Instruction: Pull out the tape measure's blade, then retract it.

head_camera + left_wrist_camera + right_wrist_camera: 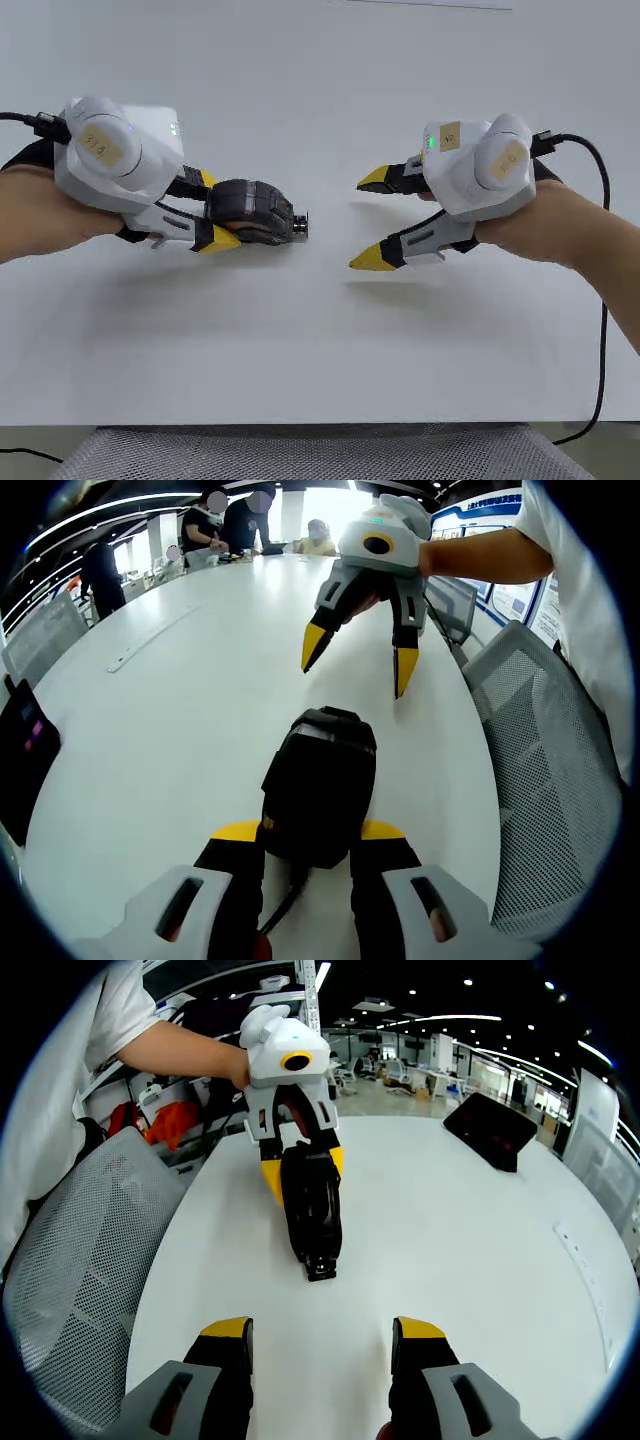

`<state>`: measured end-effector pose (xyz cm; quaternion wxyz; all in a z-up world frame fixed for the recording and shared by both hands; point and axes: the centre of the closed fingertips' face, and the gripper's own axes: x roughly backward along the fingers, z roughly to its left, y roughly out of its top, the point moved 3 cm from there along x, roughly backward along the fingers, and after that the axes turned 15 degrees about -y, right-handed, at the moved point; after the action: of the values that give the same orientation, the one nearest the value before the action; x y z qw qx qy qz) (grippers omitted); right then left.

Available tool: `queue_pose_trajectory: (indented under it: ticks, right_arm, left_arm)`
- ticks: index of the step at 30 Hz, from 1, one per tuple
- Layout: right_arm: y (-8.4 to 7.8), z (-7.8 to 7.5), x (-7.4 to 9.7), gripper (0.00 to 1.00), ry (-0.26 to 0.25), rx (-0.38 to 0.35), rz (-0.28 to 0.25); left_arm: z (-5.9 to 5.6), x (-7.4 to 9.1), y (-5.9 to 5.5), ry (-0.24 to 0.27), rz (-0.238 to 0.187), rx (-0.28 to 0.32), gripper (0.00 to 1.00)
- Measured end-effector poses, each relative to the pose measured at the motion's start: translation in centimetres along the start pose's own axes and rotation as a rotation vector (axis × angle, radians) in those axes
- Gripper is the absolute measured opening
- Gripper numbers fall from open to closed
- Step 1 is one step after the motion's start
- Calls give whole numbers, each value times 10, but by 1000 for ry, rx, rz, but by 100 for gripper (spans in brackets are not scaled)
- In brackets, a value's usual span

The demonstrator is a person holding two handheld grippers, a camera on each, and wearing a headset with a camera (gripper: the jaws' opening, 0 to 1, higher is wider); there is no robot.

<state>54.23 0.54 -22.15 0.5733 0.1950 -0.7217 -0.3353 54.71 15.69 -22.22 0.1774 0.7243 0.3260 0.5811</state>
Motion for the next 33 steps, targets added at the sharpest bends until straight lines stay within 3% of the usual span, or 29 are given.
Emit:
queue_pose_trajectory:
  ticks: [17, 33]
  right_arm:
    - [11, 5, -24, 40, 15, 33, -35]
    - [22, 11, -43, 28, 29, 63, -82]
  left_arm:
    - [0, 0, -2, 18, 74, -24, 27]
    - [0, 0, -3, 20, 92, -22, 27]
